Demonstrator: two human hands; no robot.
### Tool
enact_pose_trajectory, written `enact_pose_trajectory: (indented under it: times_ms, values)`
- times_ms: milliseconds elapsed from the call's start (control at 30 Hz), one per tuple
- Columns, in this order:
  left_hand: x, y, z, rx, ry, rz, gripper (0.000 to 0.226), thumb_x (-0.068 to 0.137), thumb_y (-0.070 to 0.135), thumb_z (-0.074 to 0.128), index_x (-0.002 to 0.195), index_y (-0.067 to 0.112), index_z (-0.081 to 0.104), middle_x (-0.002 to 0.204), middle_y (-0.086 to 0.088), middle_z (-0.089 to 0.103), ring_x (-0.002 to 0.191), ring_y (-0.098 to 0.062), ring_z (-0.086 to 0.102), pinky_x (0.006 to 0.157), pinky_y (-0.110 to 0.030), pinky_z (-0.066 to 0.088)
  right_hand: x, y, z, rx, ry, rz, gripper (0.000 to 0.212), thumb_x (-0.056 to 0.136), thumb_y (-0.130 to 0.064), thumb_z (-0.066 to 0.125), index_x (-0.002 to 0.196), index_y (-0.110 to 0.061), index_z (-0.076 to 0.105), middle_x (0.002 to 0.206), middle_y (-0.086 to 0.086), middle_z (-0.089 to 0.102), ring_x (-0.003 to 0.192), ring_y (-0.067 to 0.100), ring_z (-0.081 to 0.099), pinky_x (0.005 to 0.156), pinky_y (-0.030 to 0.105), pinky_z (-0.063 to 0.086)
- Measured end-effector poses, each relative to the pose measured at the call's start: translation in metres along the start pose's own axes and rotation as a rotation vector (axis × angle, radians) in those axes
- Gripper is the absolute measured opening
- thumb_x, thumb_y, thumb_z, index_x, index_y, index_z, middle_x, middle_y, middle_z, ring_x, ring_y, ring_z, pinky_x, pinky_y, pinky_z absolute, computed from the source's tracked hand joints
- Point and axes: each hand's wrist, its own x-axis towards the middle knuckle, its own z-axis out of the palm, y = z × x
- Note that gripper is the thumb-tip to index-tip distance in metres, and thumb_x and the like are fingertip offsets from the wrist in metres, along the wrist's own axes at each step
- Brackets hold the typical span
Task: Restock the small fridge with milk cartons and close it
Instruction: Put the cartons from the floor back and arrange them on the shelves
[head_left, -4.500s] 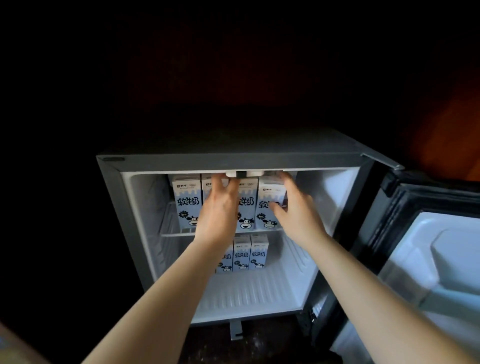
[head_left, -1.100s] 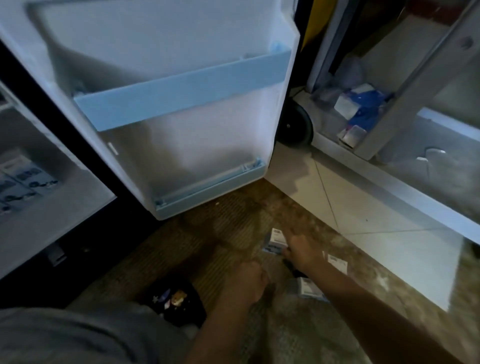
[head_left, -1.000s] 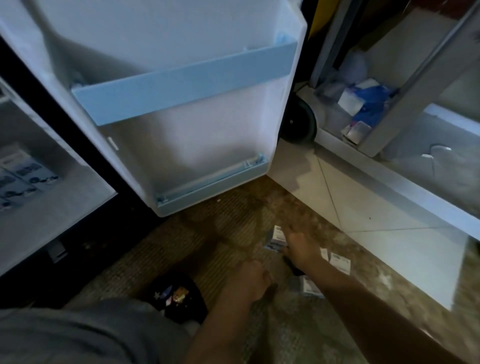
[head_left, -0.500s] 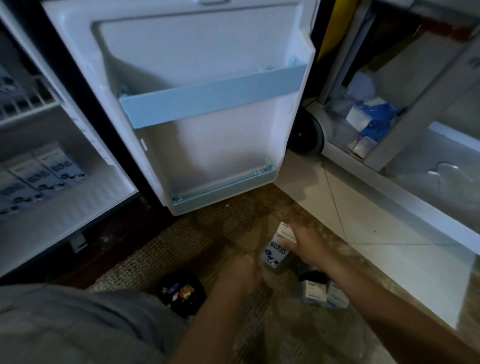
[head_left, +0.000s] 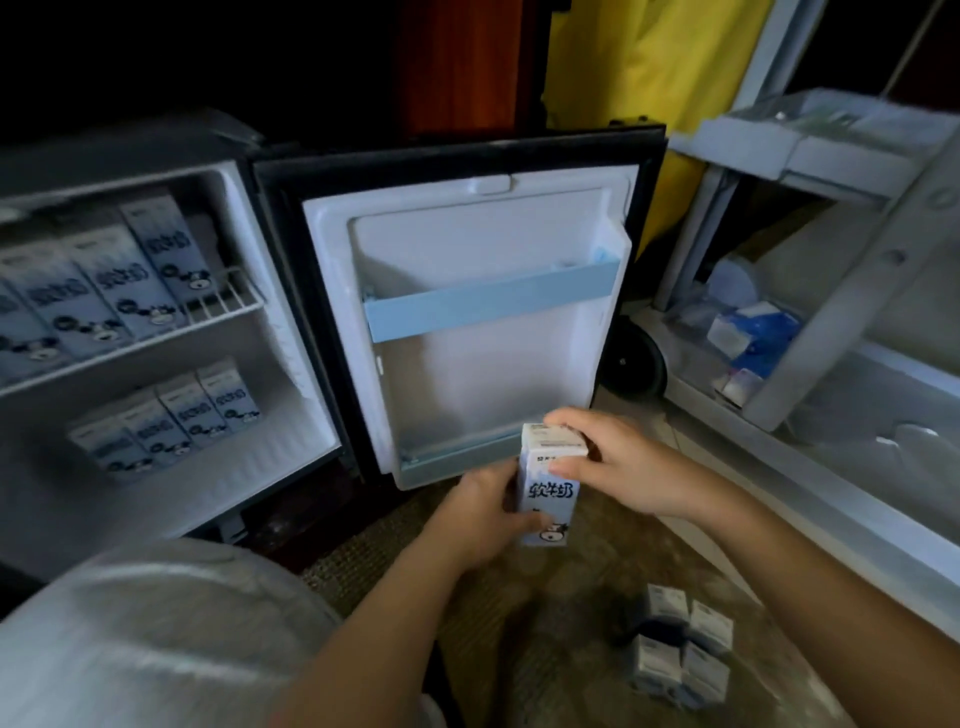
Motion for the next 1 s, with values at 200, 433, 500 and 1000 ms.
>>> enact_pose_trajectory:
  times_ms: [200, 433, 500, 1000]
  values:
    - [-0.024, 0.016, -0.075, 0.280, 0.201, 0.071, 0.037, 0.078, 0.048, 0.067, 0.107, 0.026, 0.058, 0.104, 0.008, 0.067, 0.089, -0.012, 0.064, 0.078, -0.038, 0.055, 0.029, -0.063, -0.023, -0.045, 0.128, -0.139, 0.022, 0.086, -0.028, 0.066, 0.104, -0.028, 0.055, 0.091, -0.015, 0.060, 0.084, 0.000, 0.058, 0.070, 0.020, 0.046]
    - [-0.061, 0.029, -0.156, 0.499, 0.498, 0.079, 0.037, 0.080, 0.054, 0.061, 0.079, 0.019, 0.046, 0.071, 0.010, 0.050, 0.072, -0.017, 0.052, 0.060, -0.030, 0.039, 0.070, -0.145, -0.017, -0.217, 0.246, -0.209, 0.043, 0.086, -0.054, 0.053, 0.121, -0.031, 0.043, 0.111, -0.002, 0.064, 0.088, 0.017, 0.060, 0.067, 0.030, 0.051]
    - [-0.069, 0.027, -0.174, 0.517, 0.565, 0.067, 0.038, 0.080, 0.054, 0.061, 0.084, 0.017, 0.049, 0.076, 0.006, 0.057, 0.074, -0.019, 0.057, 0.061, -0.032, 0.044, 0.081, -0.168, -0.012, -0.219, 0.262, -0.201, 0.052, 0.083, -0.059, 0.051, 0.125, -0.031, 0.040, 0.114, 0.002, 0.061, 0.097, 0.022, 0.055, 0.072, 0.035, 0.050]
    - [-0.063, -0.045, -0.264, 0.282, 0.896, -0.063, 0.028, 0.082, 0.030, 0.069, 0.071, 0.016, 0.047, 0.092, -0.003, 0.058, 0.077, -0.020, 0.063, 0.075, -0.037, 0.054, 0.200, -0.265, 0.039, -0.118, 0.285, -0.111, 0.039, 0.072, -0.046, 0.068, 0.093, -0.015, 0.061, 0.082, -0.003, 0.057, 0.087, 0.021, 0.051, 0.057, 0.028, 0.042]
